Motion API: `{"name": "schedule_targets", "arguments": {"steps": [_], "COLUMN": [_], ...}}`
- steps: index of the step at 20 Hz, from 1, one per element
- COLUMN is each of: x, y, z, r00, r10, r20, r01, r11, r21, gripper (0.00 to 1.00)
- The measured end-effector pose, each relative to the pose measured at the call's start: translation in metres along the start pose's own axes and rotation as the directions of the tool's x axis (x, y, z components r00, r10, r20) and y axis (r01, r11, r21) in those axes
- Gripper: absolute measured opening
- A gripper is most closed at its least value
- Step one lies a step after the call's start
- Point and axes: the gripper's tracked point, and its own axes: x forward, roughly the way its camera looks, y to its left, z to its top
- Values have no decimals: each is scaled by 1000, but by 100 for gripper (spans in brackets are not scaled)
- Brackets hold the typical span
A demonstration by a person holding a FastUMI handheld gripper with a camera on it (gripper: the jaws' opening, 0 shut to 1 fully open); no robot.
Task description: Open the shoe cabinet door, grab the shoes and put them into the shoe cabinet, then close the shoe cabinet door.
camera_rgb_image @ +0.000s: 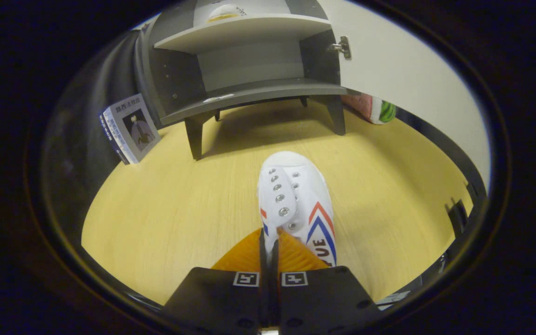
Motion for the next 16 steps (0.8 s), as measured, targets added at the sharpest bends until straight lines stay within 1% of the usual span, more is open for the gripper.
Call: {"name": "schedule_targets", "arguments": {"steps": [2,5,8,12,16], "x": [-1,-1,-3,-13,-36], "y": [0,0,3,9,9], "z": [0,1,5,30,56], "r00": [1000,1000,1000,1000,999], "r10": [2,-18,-26,-3,8], "r20": [-2,0,0,20,46], "r01": [-2,18,26,4,-5], "r11": [1000,1000,999,999,999], "r21": [-5,-24,-19,-41,-49], "gripper": [3,3,2,2,2]}}
